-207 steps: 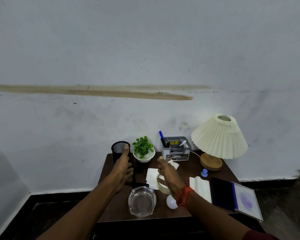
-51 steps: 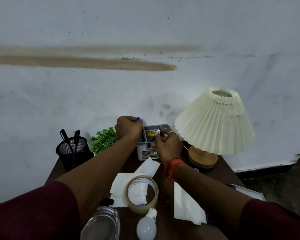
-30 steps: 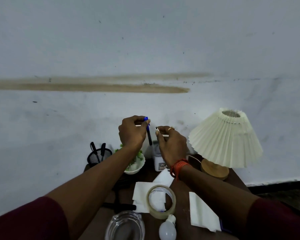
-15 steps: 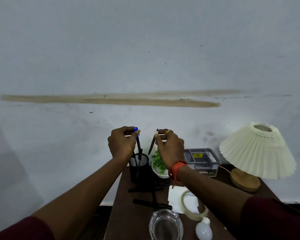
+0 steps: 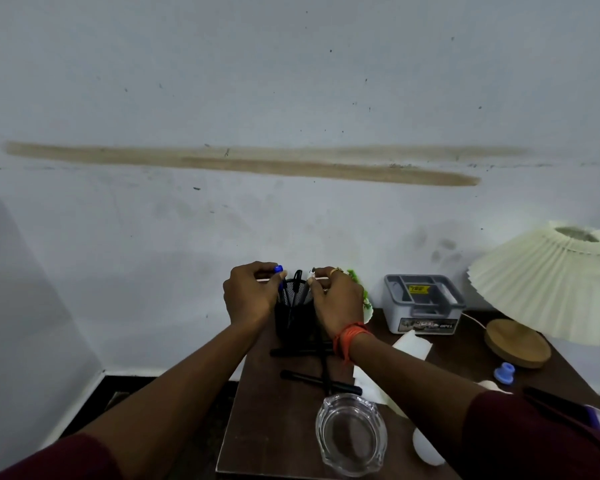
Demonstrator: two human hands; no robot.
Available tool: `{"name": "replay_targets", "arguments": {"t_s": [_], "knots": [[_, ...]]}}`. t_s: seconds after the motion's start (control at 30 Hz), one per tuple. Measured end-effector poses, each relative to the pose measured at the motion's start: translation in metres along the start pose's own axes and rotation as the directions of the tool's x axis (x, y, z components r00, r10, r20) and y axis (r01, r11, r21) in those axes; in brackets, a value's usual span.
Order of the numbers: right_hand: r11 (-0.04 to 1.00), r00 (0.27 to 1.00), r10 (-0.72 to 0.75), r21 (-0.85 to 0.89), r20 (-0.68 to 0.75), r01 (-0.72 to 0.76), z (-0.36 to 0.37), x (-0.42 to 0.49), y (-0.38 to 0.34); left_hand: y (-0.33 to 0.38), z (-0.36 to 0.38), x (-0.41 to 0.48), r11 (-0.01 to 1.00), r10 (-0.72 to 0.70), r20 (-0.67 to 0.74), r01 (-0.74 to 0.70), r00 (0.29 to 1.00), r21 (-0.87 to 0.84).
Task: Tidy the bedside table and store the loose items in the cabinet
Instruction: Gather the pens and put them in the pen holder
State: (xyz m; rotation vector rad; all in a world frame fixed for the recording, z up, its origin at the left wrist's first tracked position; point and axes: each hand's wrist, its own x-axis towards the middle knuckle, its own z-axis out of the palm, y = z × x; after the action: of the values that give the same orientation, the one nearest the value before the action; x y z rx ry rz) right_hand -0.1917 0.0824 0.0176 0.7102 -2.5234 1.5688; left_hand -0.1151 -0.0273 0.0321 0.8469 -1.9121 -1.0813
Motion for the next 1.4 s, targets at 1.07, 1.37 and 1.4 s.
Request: {"name": "replay_targets", "arguments": {"t_s": [1.07, 1.37, 1.4], "knots": [[0.516, 0.654, -0.196, -0.491, 0.73, 0.702, -0.042, -0.057, 0.063, -0.079, 0.012, -0.07, 0.713, 0.053, 0.682, -0.505, 0.73, 0.486], [0.442, 0.578, -0.218, -0.448, 0.787, 0.777, -0.034, -0.048, 0.068, -0.085, 0.023, -0.068, 0.658, 0.142, 0.756, -0.631, 0.639, 0.41], [0.441, 0.573, -0.216, -0.445, 0.791, 0.78, -0.034, -0.047, 0.069, -0.085, 0.023, -0.068, 0.651, 0.149, 0.761, -0.642, 0.632, 0.406]]}}
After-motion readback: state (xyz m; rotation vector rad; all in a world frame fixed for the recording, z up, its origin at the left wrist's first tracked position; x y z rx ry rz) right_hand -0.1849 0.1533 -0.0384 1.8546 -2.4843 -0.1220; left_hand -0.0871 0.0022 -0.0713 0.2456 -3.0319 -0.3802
